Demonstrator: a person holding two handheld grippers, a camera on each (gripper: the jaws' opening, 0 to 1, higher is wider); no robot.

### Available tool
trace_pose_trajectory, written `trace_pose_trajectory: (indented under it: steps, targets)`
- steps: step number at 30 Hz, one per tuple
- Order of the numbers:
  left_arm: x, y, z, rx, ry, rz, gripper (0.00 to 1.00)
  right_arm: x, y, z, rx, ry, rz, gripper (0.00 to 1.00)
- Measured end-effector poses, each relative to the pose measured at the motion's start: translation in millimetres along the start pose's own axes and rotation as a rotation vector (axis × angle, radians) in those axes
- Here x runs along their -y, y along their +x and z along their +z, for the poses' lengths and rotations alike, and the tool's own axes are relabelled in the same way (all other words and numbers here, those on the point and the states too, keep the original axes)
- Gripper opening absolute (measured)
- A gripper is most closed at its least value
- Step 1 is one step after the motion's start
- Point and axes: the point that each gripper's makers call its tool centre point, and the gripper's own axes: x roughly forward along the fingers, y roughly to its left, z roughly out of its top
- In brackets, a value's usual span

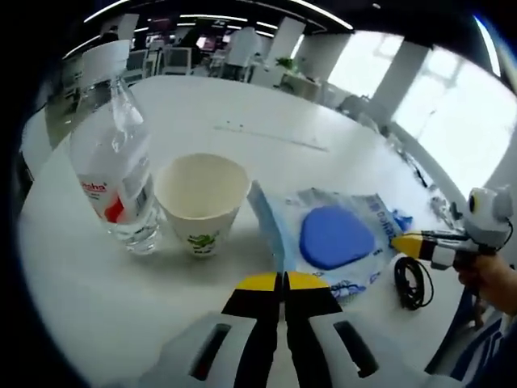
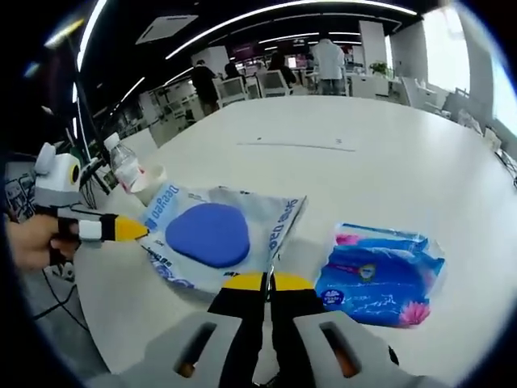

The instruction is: Arrange the tabletop items into an orderly group along one side of the table until the central work area is clear of visible clutter.

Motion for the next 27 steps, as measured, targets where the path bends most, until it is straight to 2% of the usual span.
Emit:
trace_pose_trajectory:
  steps: [9,27]
  targets:
    - [-5.1,16.0,-0.9,-0.023,0.006,0.012,0.00,7.3,12.1,-2.7,-0.020,-0.002,-0.010,0.00]
    - [-10.7,26.0,-1.3,-0.040,-0.012,0.010,0.00,14.1,26.4,-9.1,-0.053,0.009,-0.003,0.00]
